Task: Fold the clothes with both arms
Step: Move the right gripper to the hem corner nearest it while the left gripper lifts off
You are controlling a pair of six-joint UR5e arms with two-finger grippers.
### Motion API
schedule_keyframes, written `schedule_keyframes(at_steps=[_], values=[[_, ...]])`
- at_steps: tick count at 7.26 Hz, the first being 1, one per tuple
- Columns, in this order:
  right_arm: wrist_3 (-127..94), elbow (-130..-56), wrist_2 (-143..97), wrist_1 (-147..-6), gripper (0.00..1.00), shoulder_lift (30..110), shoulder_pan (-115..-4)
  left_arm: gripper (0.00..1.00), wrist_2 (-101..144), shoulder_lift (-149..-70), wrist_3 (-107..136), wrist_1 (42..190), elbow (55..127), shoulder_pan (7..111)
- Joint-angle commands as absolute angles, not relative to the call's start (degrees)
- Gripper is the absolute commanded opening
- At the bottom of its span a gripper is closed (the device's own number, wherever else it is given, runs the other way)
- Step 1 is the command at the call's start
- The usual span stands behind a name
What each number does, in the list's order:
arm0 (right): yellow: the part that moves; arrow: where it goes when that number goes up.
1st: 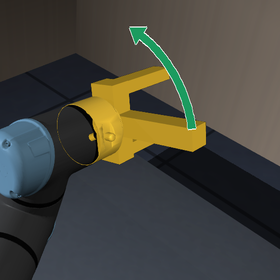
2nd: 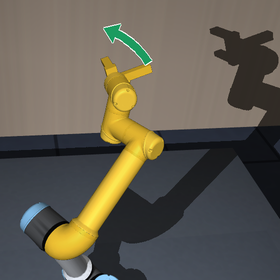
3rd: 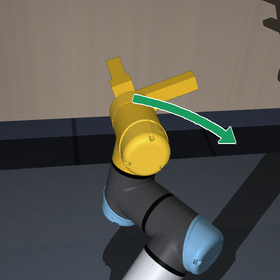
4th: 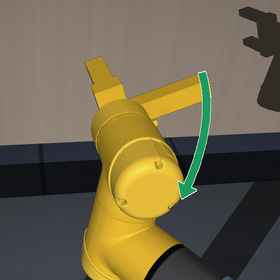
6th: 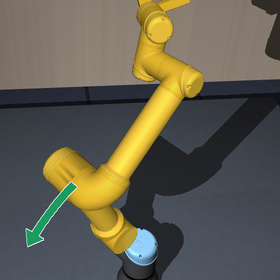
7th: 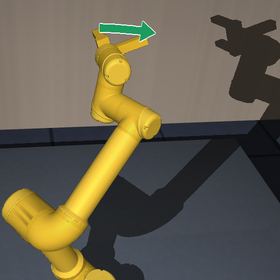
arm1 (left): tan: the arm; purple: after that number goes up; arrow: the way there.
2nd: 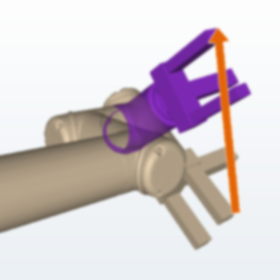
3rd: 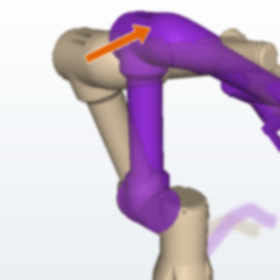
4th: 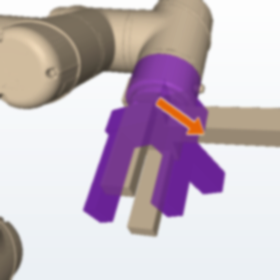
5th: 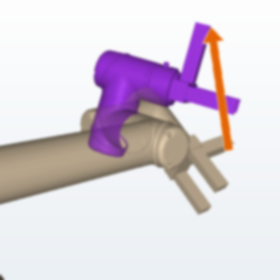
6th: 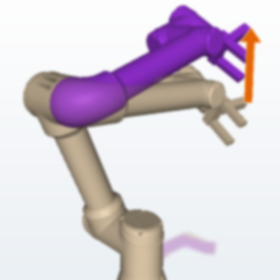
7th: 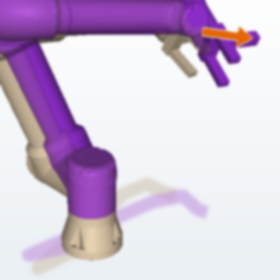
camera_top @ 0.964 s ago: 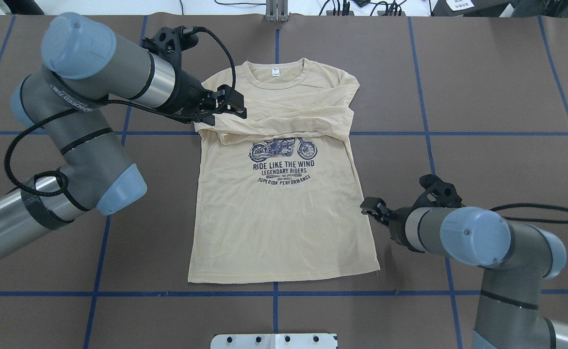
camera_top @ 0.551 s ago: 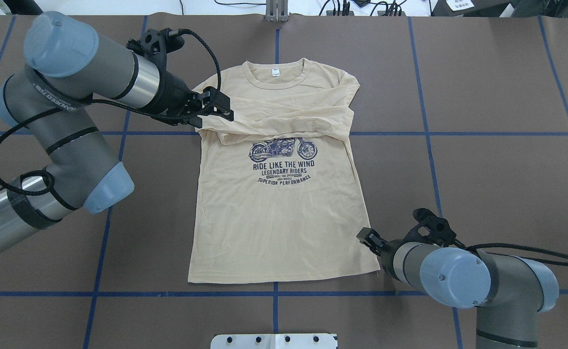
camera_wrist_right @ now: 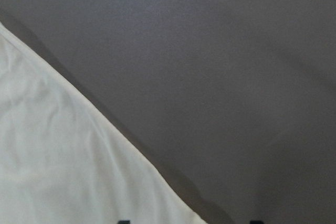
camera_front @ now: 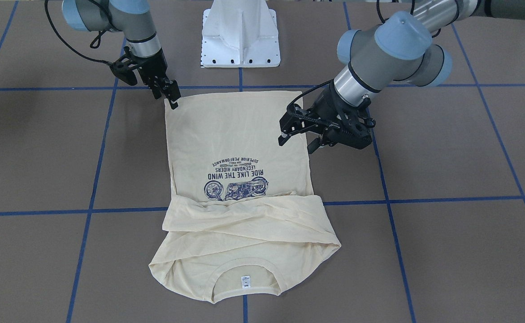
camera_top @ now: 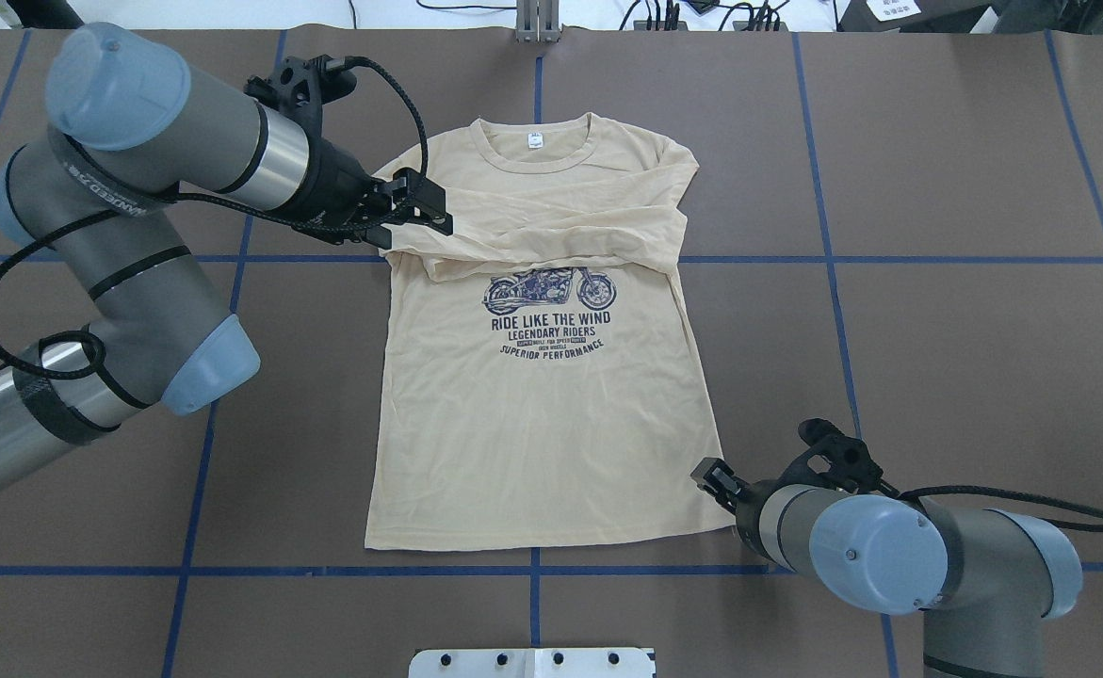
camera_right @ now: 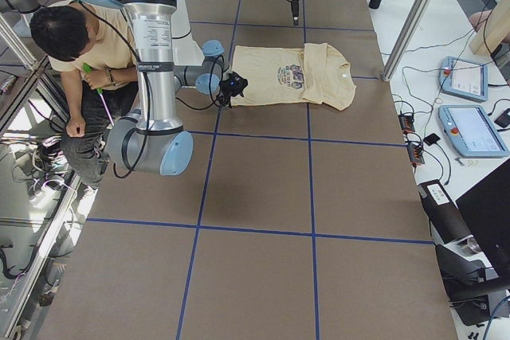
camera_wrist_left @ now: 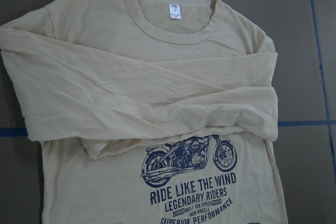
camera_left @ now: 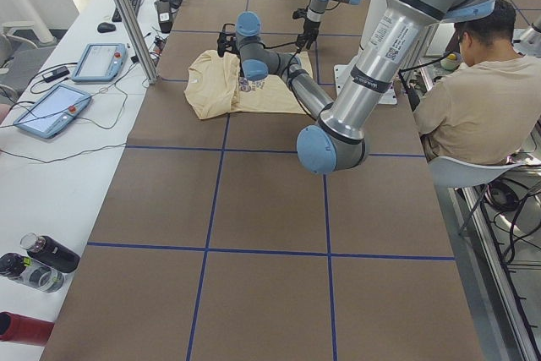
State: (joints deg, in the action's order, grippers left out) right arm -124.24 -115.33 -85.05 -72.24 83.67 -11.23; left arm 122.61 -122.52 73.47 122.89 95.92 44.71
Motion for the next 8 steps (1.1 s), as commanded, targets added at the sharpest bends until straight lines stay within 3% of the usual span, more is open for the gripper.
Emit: schedule_keyframes(at_steps=[1,8], values=[[-124.28,-115.14,-84.99,-72.25,0.77,83.85,-11.07,0.84,122.61,-122.52,73.48,122.96,95.98,44.74],[-124.28,-115.31,-85.08,-72.25,0.7,83.94,-9.93,0.84,122.61,-122.52,73.56,122.96,95.89,44.65]])
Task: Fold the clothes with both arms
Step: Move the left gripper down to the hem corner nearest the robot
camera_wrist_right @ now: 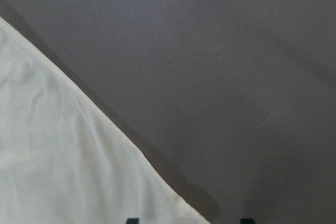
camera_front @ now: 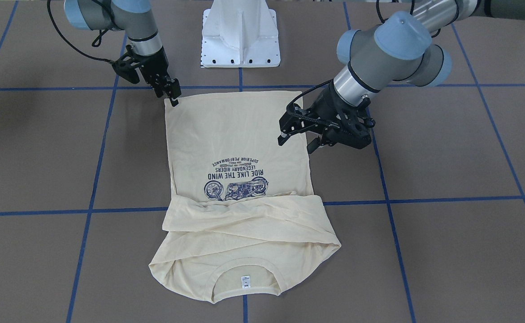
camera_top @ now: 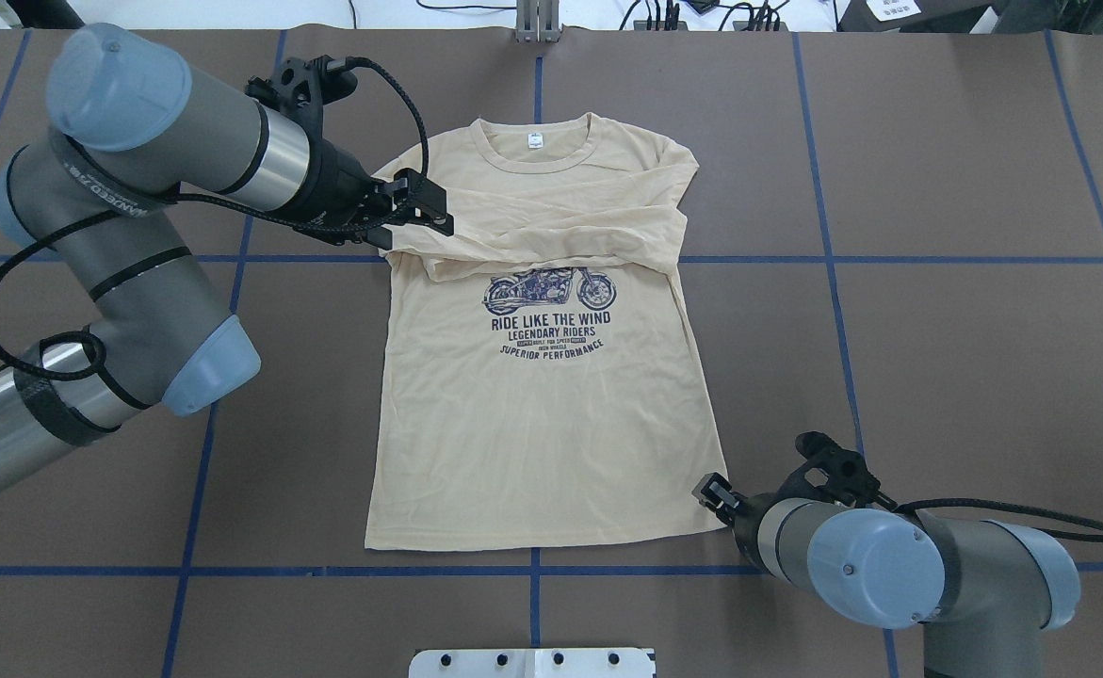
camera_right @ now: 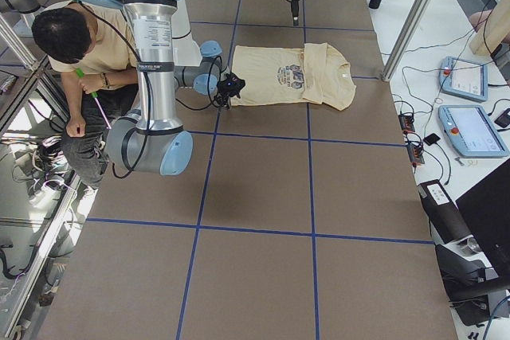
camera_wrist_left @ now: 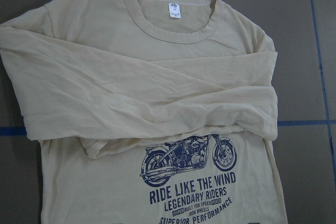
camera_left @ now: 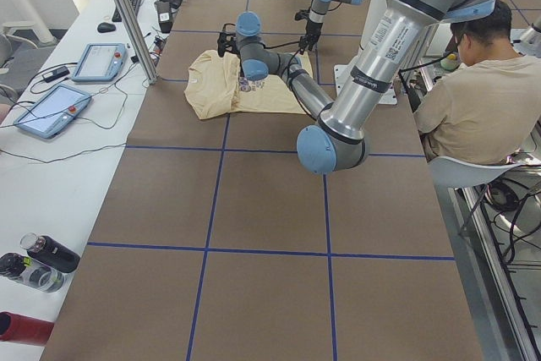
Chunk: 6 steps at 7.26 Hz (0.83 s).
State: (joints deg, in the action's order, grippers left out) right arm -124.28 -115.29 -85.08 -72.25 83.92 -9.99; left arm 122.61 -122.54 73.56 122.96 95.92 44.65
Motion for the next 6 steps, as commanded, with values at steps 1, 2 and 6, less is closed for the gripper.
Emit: schedule_keyframes(at_steps=[1,2,6], values=[[-124.28,-115.31,-85.08,-72.25,0.62,83.94,-9.93,0.84,122.61,-122.52,73.56,122.96,95.98,44.65],[-124.28,-115.4,-85.08,-72.25,0.4,83.94,-9.93,0.84,122.61,-122.52,73.56,122.96,95.98,44.65],[-124.63,-116.28,-85.17,-72.25,0.0,84.11,-10.11,0.84,122.61,-122.52,73.56,122.96,95.98,44.65]])
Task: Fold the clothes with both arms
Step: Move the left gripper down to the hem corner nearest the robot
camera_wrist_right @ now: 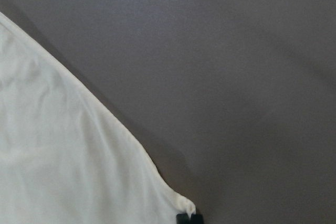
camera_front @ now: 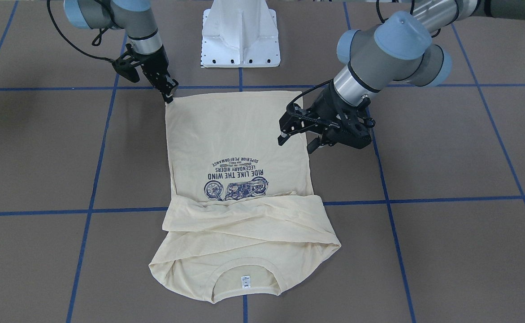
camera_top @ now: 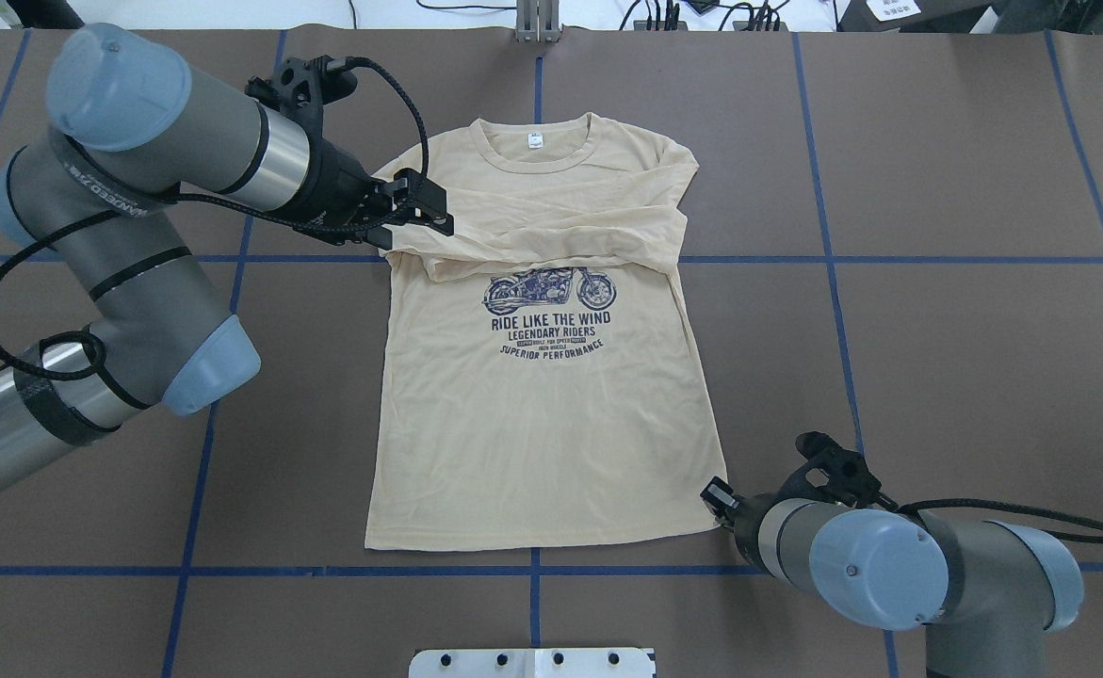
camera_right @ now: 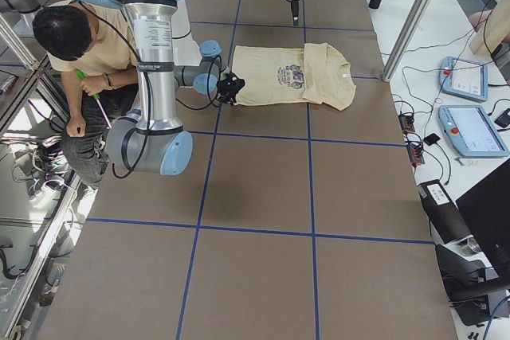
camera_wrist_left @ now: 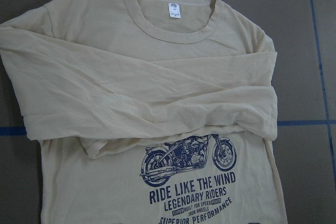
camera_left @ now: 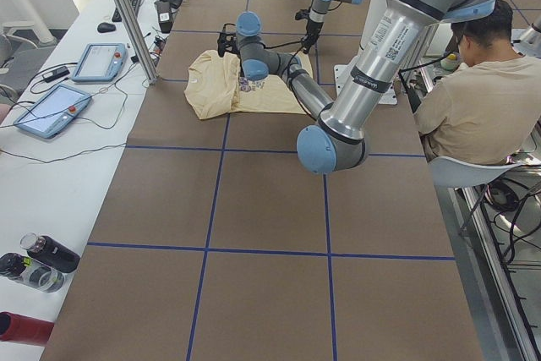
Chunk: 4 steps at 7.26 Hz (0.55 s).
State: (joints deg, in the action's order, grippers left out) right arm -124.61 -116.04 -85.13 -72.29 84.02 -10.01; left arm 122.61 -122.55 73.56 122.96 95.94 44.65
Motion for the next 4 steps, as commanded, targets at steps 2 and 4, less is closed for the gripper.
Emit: schedule_keyframes(at_steps=[2,4], values=[[-124.63,-120.21,-86.65,-73.81,0.0,85.42,-10.11,0.86,119.13,-121.12,81.41,122.96,96.15,43.78],[-124.63,-121.02,-87.1,-73.92,0.0,86.48,-9.93,1.0,116.38,-114.48,86.53,122.87,102.88,38.96]])
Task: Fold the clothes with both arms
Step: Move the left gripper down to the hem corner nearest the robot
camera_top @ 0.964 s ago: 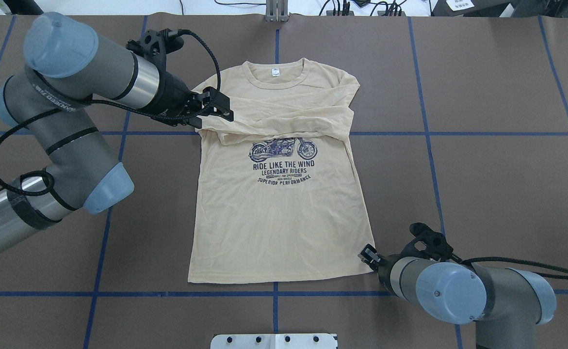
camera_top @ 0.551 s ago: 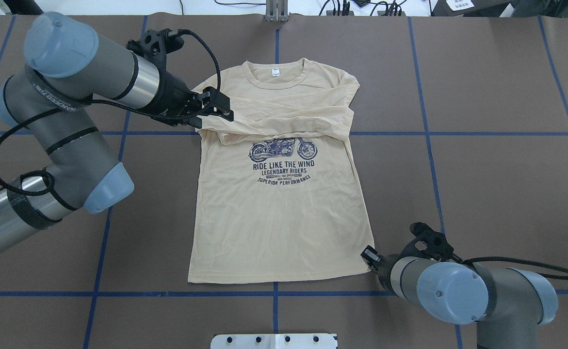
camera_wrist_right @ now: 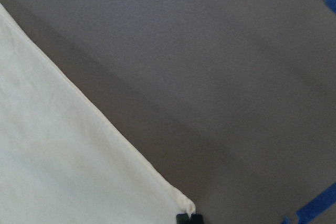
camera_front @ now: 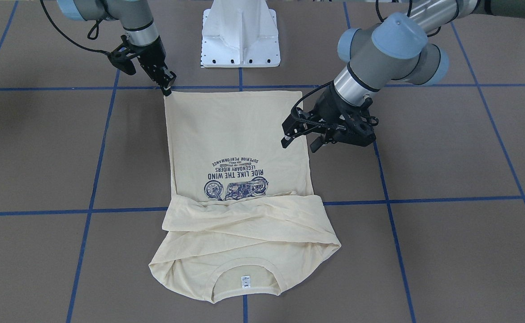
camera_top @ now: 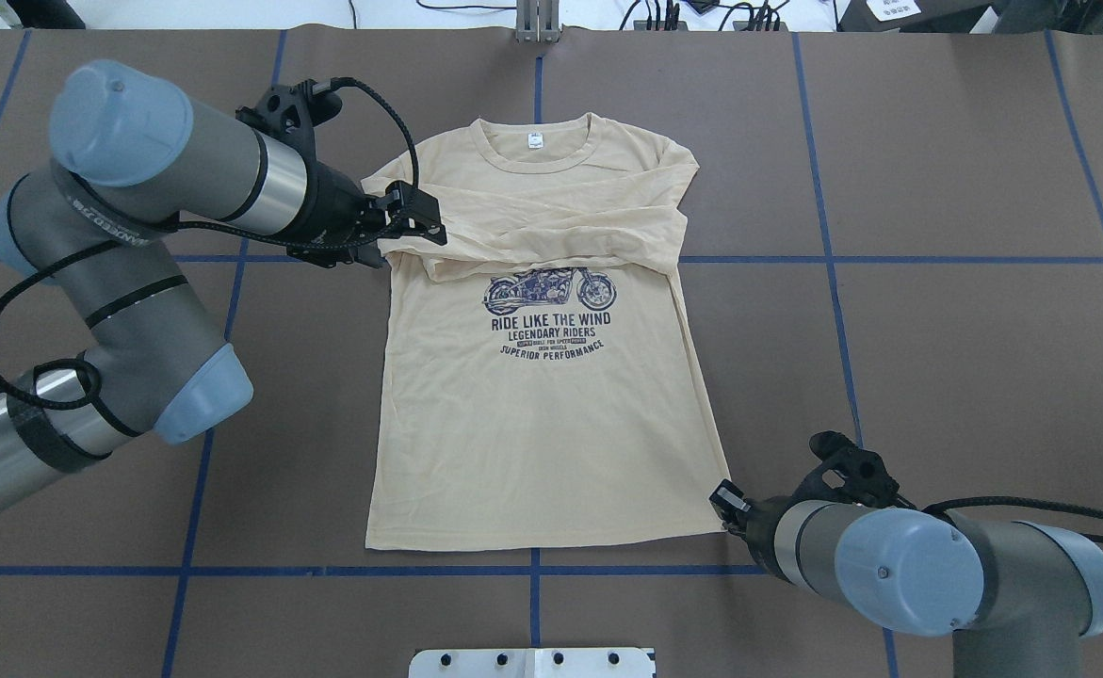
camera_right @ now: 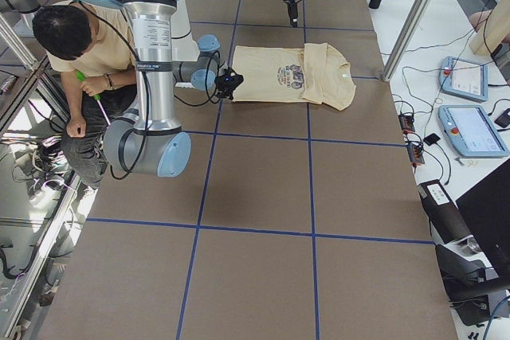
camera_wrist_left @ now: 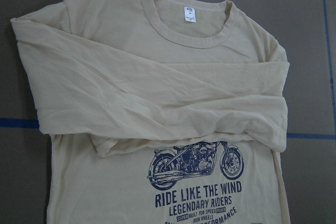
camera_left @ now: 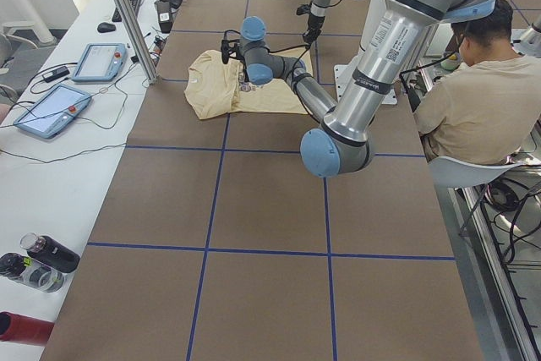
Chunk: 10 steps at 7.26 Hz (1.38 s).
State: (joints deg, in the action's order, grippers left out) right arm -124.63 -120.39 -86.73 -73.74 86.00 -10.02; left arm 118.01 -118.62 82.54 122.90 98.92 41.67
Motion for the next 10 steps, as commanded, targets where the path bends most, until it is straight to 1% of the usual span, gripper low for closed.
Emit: schedule_keyframes(at_steps=[1,2,3,4,5,6,7,9,10], values=[[-124.63,-121.29,-87.1,-73.92,0.0,86.48,-9.58,1.0,111.93,-110.17,92.23,122.78,107.01,34.15],[-124.63,-121.38,-87.19,-73.92,0.0,86.48,-9.06,1.0,108.75,-104.56,94.98,122.78,112.1,29.4],[-124.63,-121.46,-88.23,-73.92,0.0,86.48,-9.05,0.99,106.81,-99.19,95.53,122.78,115.63,25.35],[-124.54,-121.46,-88.33,-73.92,0.0,86.48,-8.97,0.95,104.26,-97.57,98.93,122.78,115.84,21.22],[-124.54,-121.64,-88.33,-73.92,0.0,86.48,-9.05,0.89,102.41,-97.56,100.44,122.7,115.4,18.22],[-124.54,-121.81,-88.42,-74.0,0.0,86.48,-8.97,0.84,102.39,-97.56,100.46,122.7,114.97,17.76],[-124.54,-121.82,-89.03,-74.0,0.0,86.48,-9.05,0.82,102.39,-97.82,100.46,122.7,114.0,17.49],[-124.54,-121.73,-89.03,-74.0,0.0,86.57,-9.05,0.75,102.22,-98.35,100.55,122.7,112.33,16.61],[-124.63,-121.82,-89.03,-74.0,0.0,86.57,-9.05,0.74,102.22,-99.05,100.55,122.7,111.63,16.0]])
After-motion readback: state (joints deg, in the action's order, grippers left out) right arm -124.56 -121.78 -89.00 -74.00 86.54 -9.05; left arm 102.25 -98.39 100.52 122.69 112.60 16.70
